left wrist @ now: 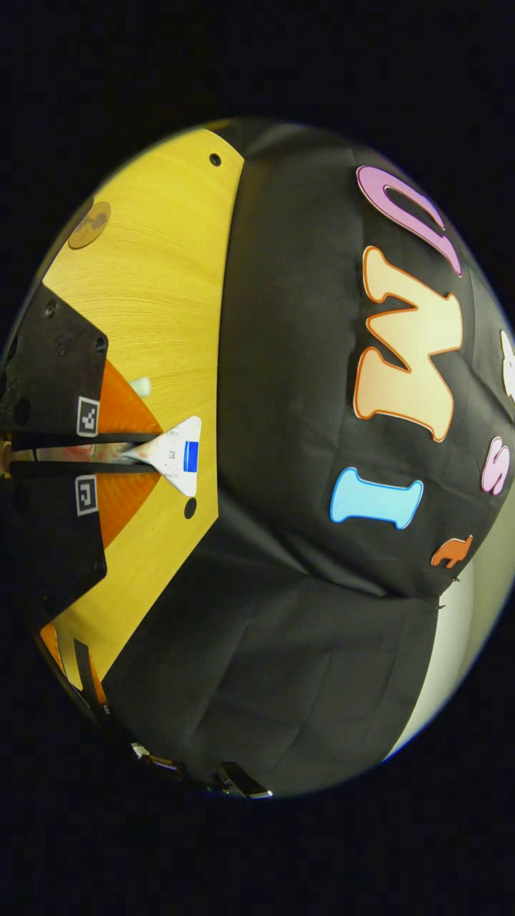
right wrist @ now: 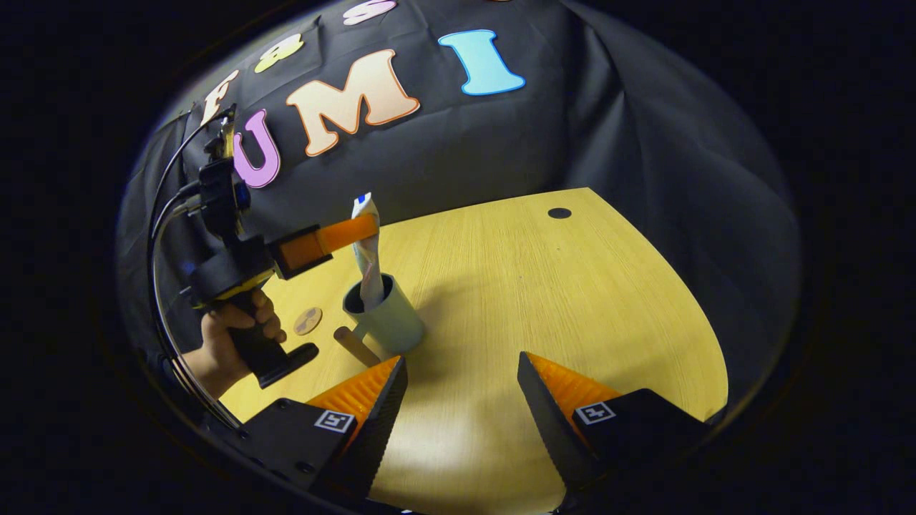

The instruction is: Put the toothbrush and toothpaste on the desktop into the cup, then pick up the cup and place it on the coaster on the desktop.

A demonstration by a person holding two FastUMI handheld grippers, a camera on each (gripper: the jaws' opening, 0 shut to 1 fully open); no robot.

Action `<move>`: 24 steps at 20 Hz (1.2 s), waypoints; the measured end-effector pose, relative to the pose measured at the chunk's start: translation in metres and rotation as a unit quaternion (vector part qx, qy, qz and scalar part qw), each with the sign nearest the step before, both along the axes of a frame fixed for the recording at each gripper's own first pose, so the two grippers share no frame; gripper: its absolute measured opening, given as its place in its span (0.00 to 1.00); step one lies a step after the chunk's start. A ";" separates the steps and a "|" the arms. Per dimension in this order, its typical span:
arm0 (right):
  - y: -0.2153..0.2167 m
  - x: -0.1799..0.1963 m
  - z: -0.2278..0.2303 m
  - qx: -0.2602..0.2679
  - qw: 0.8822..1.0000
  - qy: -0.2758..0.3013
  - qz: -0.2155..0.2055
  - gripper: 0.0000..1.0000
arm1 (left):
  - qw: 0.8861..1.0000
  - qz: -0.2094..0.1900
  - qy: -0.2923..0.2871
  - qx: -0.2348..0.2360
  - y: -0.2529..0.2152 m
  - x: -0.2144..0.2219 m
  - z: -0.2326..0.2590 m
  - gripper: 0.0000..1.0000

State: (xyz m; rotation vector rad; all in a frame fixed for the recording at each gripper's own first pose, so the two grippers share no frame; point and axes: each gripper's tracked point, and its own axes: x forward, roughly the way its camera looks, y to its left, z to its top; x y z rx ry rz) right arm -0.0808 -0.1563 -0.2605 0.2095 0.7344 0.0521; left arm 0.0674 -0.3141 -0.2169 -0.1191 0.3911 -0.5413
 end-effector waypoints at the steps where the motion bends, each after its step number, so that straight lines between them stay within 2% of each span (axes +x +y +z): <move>1: 0.002 0.003 0.000 0.002 1.000 -0.001 0.001 0.95 | 1.000 0.006 0.003 0.000 0.001 0.000 -0.004 0.05; 5: 0.006 0.017 0.008 -0.001 1.000 -0.014 0.002 0.96 | 1.000 0.016 0.014 0.004 0.006 -0.018 -0.013 0.08; 6: 0.008 0.022 0.012 0.002 1.000 -0.019 0.000 0.89 | 1.000 0.015 0.011 0.011 0.007 -0.020 -0.014 0.12; 7: 0.012 0.027 0.015 0.006 1.000 -0.022 -0.001 0.96 | 1.000 0.009 0.015 0.018 0.008 -0.026 -0.016 0.14; 8: 0.015 0.032 0.019 0.007 1.000 -0.026 -0.002 0.96 | 1.000 -0.001 0.021 0.018 0.008 -0.032 -0.016 0.32; 9: 0.017 0.035 0.019 0.001 1.000 -0.027 -0.003 0.96 | 1.000 -0.001 0.023 0.022 0.012 -0.035 -0.015 0.43; 10: 0.019 0.038 0.019 -0.005 1.000 -0.025 -0.002 0.89 | 1.000 0.003 0.018 0.024 0.019 -0.039 -0.011 0.69; 11: 0.024 0.039 0.020 -0.010 1.000 -0.021 0.002 0.89 | 1.000 0.007 0.007 0.024 0.029 -0.043 -0.004 0.75; 12: 0.030 0.041 0.022 -0.013 1.000 -0.017 0.006 0.96 | 1.000 0.012 -0.008 0.026 0.039 -0.046 0.003 0.89; 13: 0.039 0.044 0.025 -0.009 1.000 -0.016 0.011 0.96 | 0.999 0.018 -0.019 0.028 0.050 -0.049 0.010 0.96; 19: 0.100 0.044 0.017 0.012 0.997 0.053 0.046 0.98 | 0.997 0.065 -0.028 0.032 0.128 -0.068 0.037 0.95; 20: 0.107 0.046 0.013 0.012 0.997 0.068 0.047 0.98 | 0.996 0.075 -0.034 0.036 0.141 -0.070 0.042 0.95; 21: 0.112 0.048 0.007 0.013 0.995 0.082 0.046 0.94 | 0.995 0.083 -0.041 0.042 0.154 -0.072 0.046 0.95; 22: 0.115 0.050 0.000 0.007 0.994 0.100 0.042 0.98 | 0.994 0.091 -0.046 0.047 0.166 -0.074 0.049 0.95; 24: 0.119 0.051 -0.016 0.002 0.991 0.131 0.035 0.98 | 0.991 0.106 -0.054 0.056 0.189 -0.080 0.055 0.95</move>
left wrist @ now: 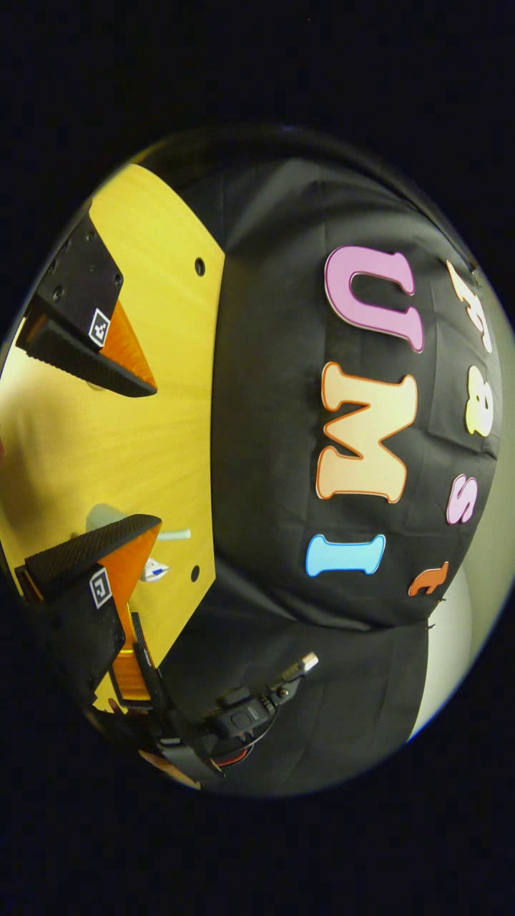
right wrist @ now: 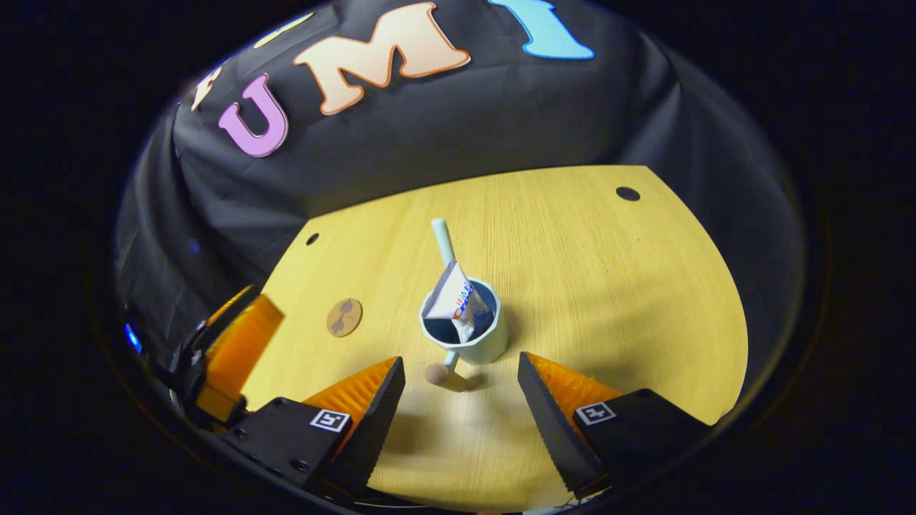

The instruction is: Put the toothbrush and toothpaste on the desktop into the cup, then pick up the cup and place it on the coaster on the desktop.

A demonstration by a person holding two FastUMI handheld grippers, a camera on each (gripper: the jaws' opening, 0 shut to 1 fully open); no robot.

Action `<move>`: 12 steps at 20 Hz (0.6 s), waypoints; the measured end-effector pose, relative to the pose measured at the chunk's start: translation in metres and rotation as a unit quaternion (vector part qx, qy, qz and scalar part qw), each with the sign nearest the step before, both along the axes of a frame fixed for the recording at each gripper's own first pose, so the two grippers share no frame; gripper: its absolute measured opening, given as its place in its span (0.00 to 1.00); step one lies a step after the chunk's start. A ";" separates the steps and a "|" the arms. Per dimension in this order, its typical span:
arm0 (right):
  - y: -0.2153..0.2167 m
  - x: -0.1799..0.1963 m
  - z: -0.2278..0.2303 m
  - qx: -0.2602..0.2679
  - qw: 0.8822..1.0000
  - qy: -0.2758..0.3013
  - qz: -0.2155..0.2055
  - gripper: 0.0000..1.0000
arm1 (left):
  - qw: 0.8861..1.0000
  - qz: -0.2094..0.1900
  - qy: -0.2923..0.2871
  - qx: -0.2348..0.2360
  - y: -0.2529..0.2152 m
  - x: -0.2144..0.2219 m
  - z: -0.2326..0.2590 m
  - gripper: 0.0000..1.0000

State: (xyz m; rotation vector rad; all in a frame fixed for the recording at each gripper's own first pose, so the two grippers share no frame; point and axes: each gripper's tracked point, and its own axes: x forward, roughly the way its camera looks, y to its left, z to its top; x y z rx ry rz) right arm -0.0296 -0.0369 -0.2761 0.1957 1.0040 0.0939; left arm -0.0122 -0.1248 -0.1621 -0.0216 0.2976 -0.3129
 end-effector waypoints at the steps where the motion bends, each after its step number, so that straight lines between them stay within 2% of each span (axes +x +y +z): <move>1: 0.005 0.000 -0.008 0.002 1.000 0.019 -0.005 0.98 | 1.000 0.009 -0.003 0.004 0.011 -0.003 0.002 0.95; 4: 0.019 0.008 -0.025 0.006 0.998 0.060 -0.011 0.99 | 0.999 0.032 -0.011 0.014 0.042 -0.012 0.008 0.95; 12: 0.023 0.015 -0.073 -0.050 0.991 0.123 -0.002 0.98 | 0.995 0.094 -0.007 0.022 0.113 -0.028 0.011 0.95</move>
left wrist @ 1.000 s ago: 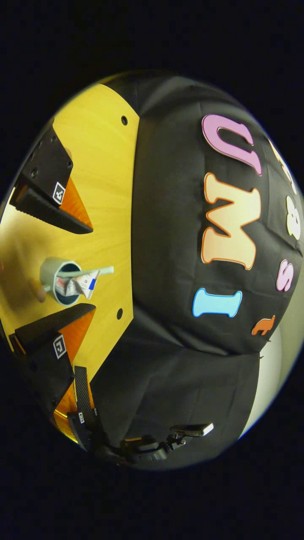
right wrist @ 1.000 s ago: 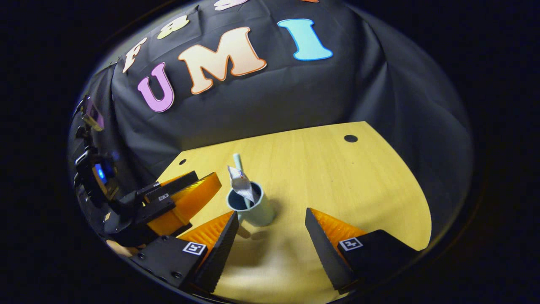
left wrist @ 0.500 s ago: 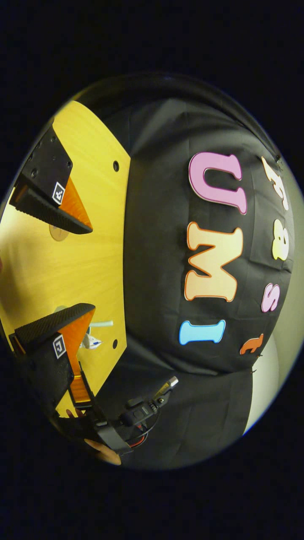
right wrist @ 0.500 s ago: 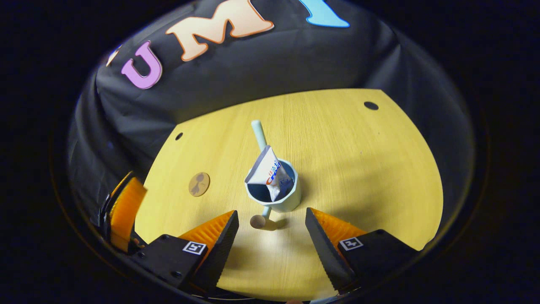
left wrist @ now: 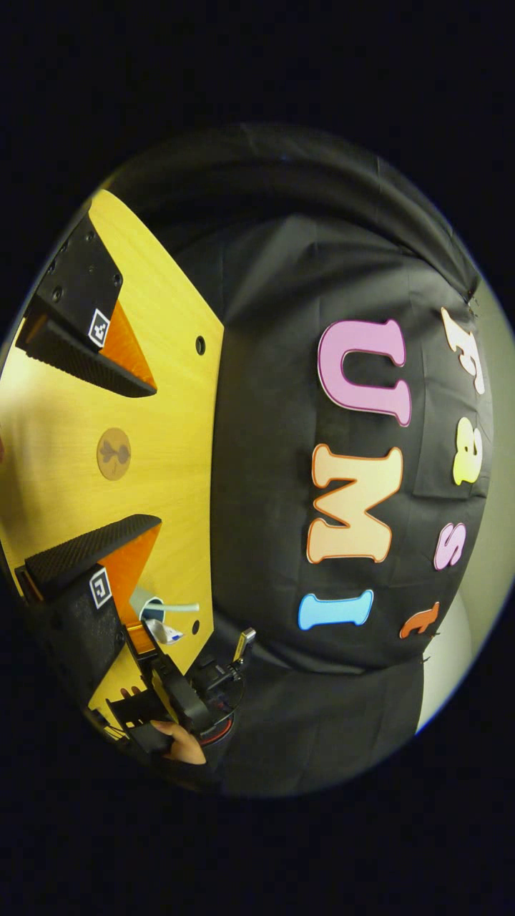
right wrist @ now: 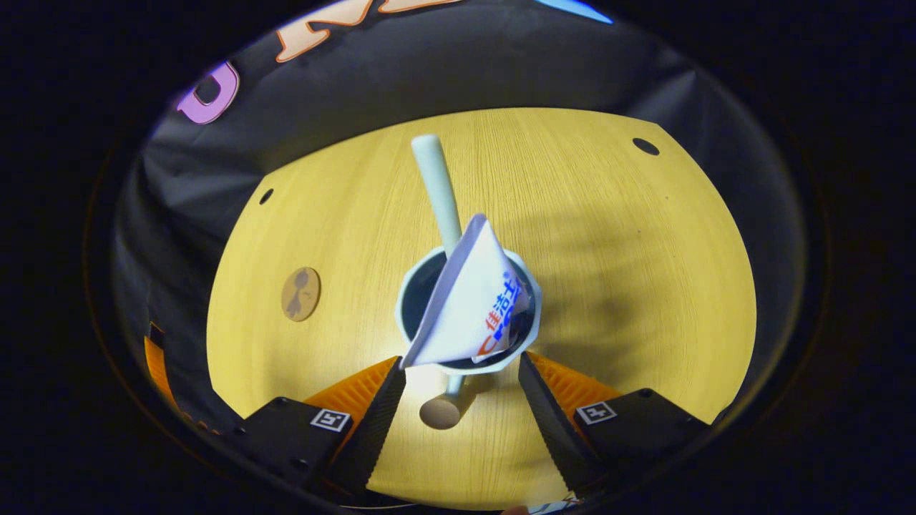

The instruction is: Put the toothbrush and toothpaste on the desktop into the cup, then pick up the cup and place it on the coaster on the desktop.

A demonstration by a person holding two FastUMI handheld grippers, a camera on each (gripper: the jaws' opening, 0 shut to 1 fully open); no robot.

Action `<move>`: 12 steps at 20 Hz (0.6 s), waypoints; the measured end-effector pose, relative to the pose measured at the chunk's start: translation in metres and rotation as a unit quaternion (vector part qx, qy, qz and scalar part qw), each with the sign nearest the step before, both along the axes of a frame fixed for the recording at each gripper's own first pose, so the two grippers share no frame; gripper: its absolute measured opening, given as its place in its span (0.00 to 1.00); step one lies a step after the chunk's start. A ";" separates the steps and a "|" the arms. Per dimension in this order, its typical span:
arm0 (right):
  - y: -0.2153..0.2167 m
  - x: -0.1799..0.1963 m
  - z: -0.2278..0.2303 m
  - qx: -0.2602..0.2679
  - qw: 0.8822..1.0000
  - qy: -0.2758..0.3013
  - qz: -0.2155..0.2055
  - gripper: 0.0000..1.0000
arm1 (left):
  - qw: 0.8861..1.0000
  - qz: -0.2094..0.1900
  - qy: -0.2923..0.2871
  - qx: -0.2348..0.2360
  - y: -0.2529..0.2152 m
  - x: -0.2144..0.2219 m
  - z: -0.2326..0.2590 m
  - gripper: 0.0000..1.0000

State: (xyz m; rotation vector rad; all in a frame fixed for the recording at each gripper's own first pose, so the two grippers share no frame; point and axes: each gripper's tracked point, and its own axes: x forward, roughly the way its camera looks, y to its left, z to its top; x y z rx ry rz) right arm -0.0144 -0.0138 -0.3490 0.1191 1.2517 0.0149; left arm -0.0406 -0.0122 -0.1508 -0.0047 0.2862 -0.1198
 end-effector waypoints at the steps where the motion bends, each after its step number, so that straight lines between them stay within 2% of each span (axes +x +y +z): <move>1: 0.000 0.000 -0.004 -0.003 1.000 0.004 0.002 0.98 | 1.000 0.005 0.000 0.002 0.005 0.000 -0.001 0.95; 5: 0.002 -0.003 -0.017 -0.009 1.000 0.024 0.006 0.99 | 1.000 0.020 0.002 0.002 0.024 -0.005 -0.001 0.95; 6: 0.003 -0.003 -0.020 -0.010 1.000 0.025 0.007 0.94 | 1.000 0.023 0.003 0.003 0.027 -0.006 -0.002 0.95; 7: -0.001 -0.002 -0.020 -0.016 0.999 0.027 0.008 0.98 | 1.000 0.025 0.003 0.003 0.030 -0.006 -0.003 0.95; 8: -0.005 -0.002 -0.022 -0.023 0.999 0.028 0.011 0.86 | 1.000 0.025 0.003 0.002 0.031 -0.007 -0.002 0.95; 11: -0.010 -0.007 -0.025 -0.021 0.999 0.042 0.017 0.72 | 1.000 0.024 0.007 0.005 0.035 -0.008 -0.004 0.95; 12: -0.010 -0.009 -0.029 -0.022 0.999 0.040 0.023 0.55 | 1.000 0.023 0.007 0.004 0.035 -0.008 -0.005 0.95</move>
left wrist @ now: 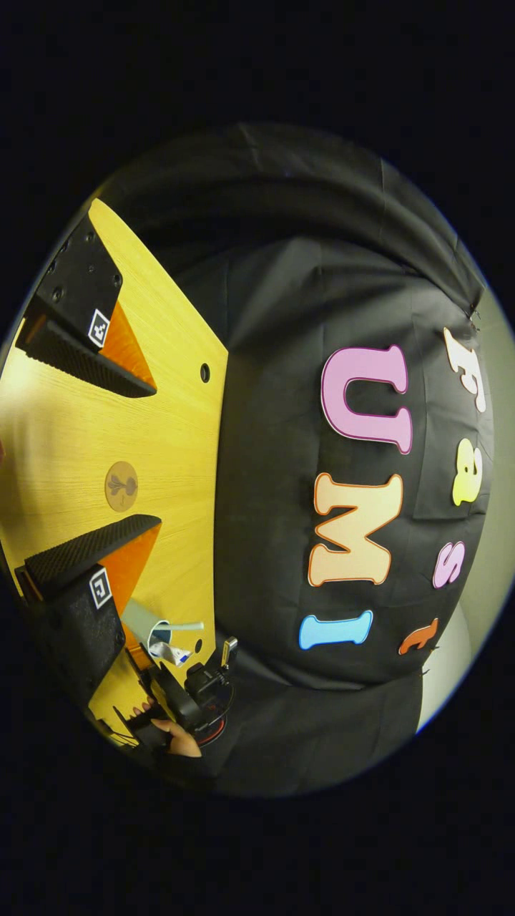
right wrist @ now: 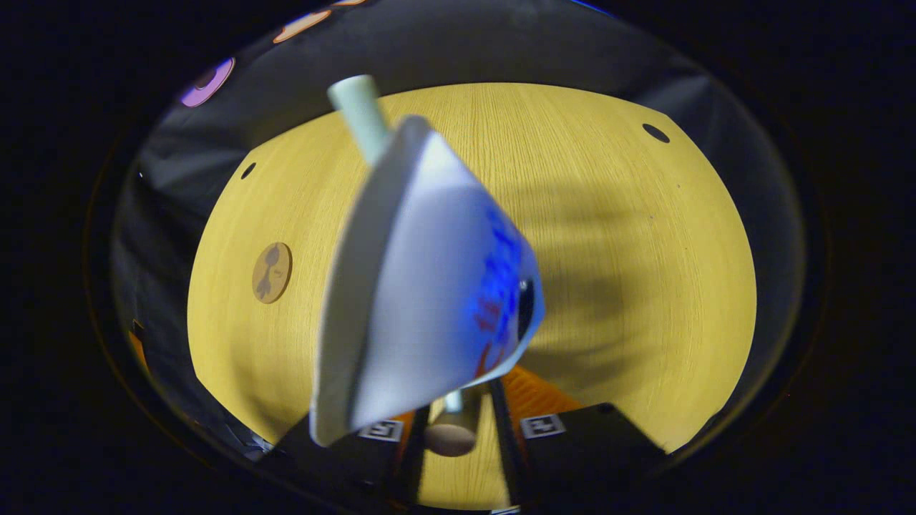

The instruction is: Put the toothbrush and toothpaste on the desktop into the cup, then pick up the cup and place it on the coaster on the desktop.

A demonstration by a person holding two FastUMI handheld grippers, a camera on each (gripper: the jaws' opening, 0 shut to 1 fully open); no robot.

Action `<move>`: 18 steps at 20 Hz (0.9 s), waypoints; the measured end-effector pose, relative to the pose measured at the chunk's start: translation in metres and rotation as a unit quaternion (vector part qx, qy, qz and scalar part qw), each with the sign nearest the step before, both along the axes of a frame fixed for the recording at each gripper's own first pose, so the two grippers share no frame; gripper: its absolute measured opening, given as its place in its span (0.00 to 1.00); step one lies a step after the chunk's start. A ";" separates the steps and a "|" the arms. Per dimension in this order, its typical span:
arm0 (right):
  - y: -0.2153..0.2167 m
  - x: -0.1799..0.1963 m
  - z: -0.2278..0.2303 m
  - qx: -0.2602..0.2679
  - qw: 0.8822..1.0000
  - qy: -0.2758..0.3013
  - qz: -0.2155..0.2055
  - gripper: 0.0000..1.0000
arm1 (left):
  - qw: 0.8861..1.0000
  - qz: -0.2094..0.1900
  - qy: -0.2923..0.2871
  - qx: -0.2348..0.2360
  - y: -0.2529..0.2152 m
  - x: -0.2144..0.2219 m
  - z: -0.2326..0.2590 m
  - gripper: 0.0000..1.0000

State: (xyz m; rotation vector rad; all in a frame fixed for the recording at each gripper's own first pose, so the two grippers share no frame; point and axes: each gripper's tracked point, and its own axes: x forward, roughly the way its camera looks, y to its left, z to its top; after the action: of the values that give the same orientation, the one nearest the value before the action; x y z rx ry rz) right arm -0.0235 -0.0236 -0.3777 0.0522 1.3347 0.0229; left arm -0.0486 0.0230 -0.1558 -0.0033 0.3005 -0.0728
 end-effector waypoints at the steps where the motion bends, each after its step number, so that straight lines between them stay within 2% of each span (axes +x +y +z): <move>1: -0.001 0.003 0.005 -0.008 1.000 -0.007 0.010 0.37 | 1.000 0.000 0.001 -0.001 0.001 0.000 0.000 0.95; 3: 0.001 0.001 0.004 -0.011 1.000 -0.010 0.022 0.28 | 1.000 0.000 0.002 -0.003 0.002 0.000 0.000 0.95; 4: 0.004 0.001 0.004 -0.008 1.000 -0.009 0.027 0.30 | 1.000 0.000 0.003 -0.002 0.003 -0.001 0.000 0.95; 9: 0.003 0.007 0.006 0.002 0.999 -0.022 0.046 0.30 | 1.000 0.001 0.003 -0.001 0.007 -0.001 -0.002 0.95; 10: 0.004 0.008 0.007 0.002 0.998 -0.025 0.052 0.27 | 1.000 0.001 0.003 -0.002 0.008 -0.002 -0.002 0.95; 11: 0.004 0.010 0.009 0.002 0.998 -0.029 0.059 0.30 | 1.000 0.004 0.004 -0.003 0.010 -0.002 -0.002 0.95; 13: 0.008 0.012 0.012 0.004 0.997 -0.034 0.070 0.27 | 1.000 0.008 0.006 -0.006 0.015 -0.003 -0.003 0.95; 14: 0.008 0.010 0.012 0.007 0.997 -0.035 0.073 0.30 | 1.000 0.010 0.007 -0.006 0.019 -0.003 -0.003 0.95; 17: 0.010 0.011 0.011 0.011 0.995 -0.038 0.087 0.30 | 1.000 0.020 0.010 -0.007 0.031 -0.006 -0.006 0.95; 18: 0.010 0.012 0.011 0.012 0.995 -0.038 0.093 0.27 | 1.000 0.022 0.009 -0.008 0.035 -0.007 -0.005 0.95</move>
State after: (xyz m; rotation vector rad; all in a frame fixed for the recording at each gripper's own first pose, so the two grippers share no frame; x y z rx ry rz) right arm -0.0120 -0.0140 -0.3667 -0.0528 1.2606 0.1962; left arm -0.0553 0.0584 -0.1610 -0.0268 0.3184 -0.0309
